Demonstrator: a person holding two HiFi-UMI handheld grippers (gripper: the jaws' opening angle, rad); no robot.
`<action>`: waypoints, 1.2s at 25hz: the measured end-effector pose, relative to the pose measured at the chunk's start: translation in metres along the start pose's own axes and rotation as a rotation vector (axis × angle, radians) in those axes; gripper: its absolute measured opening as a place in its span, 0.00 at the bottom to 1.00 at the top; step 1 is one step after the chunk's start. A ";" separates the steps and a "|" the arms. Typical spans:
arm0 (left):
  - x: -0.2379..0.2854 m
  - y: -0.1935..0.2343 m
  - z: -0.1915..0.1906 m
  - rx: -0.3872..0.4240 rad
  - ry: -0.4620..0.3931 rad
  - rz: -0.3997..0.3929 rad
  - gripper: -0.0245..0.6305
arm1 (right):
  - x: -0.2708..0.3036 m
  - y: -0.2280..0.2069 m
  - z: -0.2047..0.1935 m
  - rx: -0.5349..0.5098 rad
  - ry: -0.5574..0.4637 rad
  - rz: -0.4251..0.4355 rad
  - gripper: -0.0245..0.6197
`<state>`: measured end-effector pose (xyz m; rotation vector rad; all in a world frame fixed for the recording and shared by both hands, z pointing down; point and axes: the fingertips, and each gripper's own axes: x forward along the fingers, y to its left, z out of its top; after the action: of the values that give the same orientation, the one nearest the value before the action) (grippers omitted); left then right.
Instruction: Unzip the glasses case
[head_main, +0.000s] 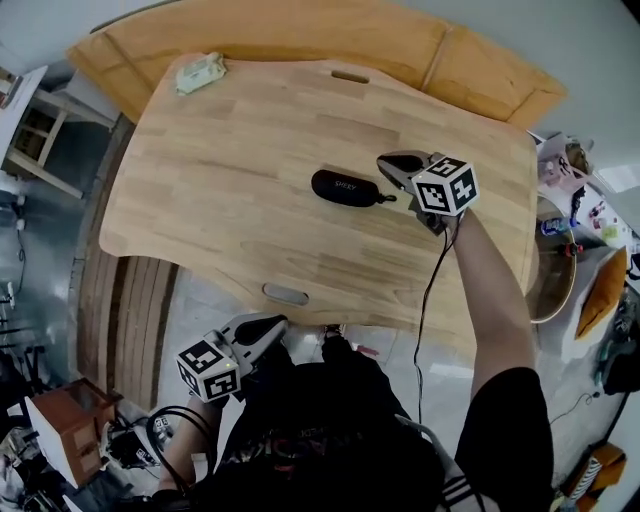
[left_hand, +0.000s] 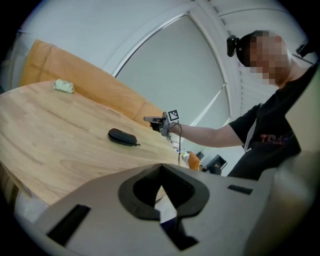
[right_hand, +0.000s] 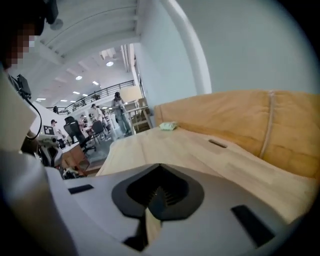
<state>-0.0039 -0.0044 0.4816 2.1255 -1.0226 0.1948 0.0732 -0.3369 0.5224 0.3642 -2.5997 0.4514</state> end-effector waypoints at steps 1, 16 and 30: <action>0.000 -0.001 0.002 0.015 0.003 -0.017 0.05 | -0.012 0.003 0.005 0.028 -0.041 -0.029 0.06; -0.012 -0.019 0.044 0.147 0.009 -0.244 0.05 | -0.115 0.207 0.013 0.327 -0.424 -0.210 0.06; -0.047 -0.019 0.018 0.167 0.073 -0.345 0.05 | -0.064 0.360 -0.028 0.512 -0.446 -0.228 0.06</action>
<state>-0.0252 0.0192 0.4381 2.3882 -0.6009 0.1921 0.0199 0.0128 0.4240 1.0222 -2.7768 1.0573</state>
